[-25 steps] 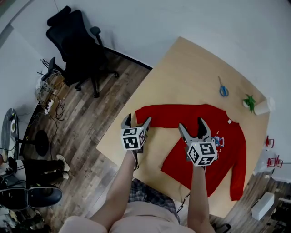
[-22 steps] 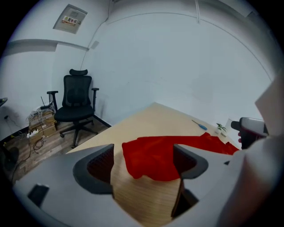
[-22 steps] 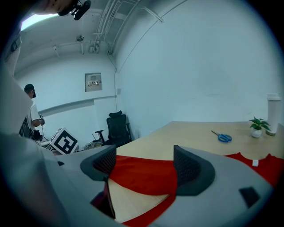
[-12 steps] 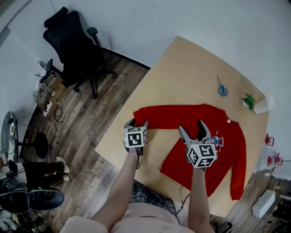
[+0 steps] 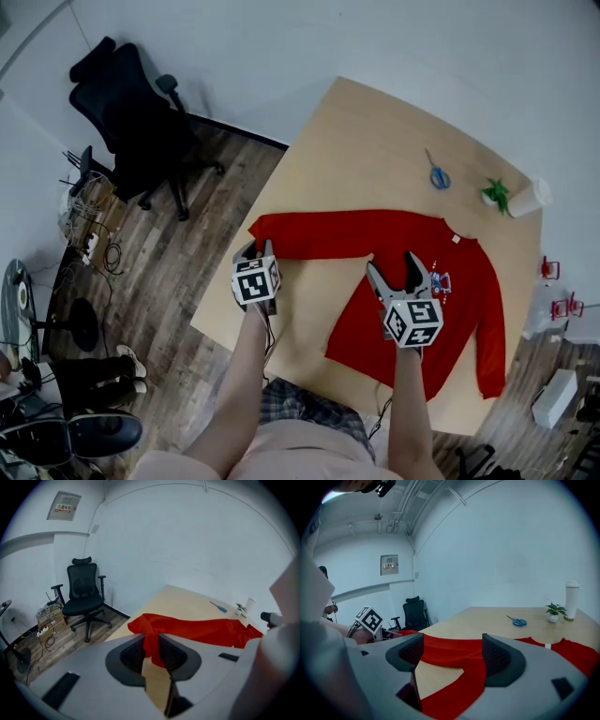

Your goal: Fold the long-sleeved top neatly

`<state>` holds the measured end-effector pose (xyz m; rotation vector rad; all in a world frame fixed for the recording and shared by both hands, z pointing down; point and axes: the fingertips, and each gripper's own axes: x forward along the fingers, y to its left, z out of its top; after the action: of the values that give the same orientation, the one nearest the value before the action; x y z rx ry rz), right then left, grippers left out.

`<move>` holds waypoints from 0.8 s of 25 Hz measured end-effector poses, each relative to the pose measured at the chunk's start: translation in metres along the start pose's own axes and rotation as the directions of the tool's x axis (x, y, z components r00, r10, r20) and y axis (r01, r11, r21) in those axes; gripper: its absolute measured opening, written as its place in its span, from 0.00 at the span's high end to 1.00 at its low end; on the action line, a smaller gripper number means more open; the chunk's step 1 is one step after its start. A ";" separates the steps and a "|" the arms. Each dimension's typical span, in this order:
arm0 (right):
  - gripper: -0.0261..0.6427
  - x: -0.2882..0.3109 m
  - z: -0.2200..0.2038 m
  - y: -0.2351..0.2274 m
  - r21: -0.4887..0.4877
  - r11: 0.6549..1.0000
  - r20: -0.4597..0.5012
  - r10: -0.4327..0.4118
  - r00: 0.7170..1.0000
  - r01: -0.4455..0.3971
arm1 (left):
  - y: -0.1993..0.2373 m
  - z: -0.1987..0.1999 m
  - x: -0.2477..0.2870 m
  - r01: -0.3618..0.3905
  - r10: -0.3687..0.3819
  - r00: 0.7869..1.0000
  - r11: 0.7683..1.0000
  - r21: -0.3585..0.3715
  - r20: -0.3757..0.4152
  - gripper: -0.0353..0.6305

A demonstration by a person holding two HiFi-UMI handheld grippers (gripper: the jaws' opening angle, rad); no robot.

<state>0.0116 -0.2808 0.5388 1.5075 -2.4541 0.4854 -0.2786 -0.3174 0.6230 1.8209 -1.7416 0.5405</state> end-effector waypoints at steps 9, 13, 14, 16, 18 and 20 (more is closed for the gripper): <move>0.40 -0.039 -0.004 -0.041 0.055 0.989 0.016 -0.135 0.991 0.134 | -0.038 0.070 -0.013 0.089 -0.098 0.984 0.994 0.066 0.149 0.84; 0.40 -0.064 -0.007 -0.061 0.073 0.975 0.023 -0.210 0.977 0.208 | -0.099 0.097 -0.023 0.192 -0.217 0.955 0.972 0.136 0.204 0.84; 0.40 -0.072 -0.009 -0.067 0.079 0.971 0.024 -0.230 0.973 0.227 | -0.117 0.101 -0.026 0.217 -0.248 0.945 0.963 0.157 0.212 0.84; 0.40 -0.088 -0.012 -0.078 0.093 0.960 0.025 -0.268 0.963 0.265 | -0.153 0.109 -0.030 0.266 -0.307 0.926 0.944 0.196 0.220 0.84; 0.40 -0.104 -0.016 -0.088 0.108 0.948 0.023 -0.304 0.952 0.300 | -0.186 0.111 -0.033 0.312 -0.360 0.907 0.923 0.227 0.217 0.84; 0.40 -0.120 -0.022 -0.098 0.125 0.935 0.017 -0.336 0.942 0.332 | -0.217 0.109 -0.035 0.353 -0.407 0.890 0.901 0.253 0.205 0.84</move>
<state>0.1533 -0.2142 0.5329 1.9515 -2.1602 0.5471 -0.0749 -0.3596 0.4920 2.4023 -1.4562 0.3484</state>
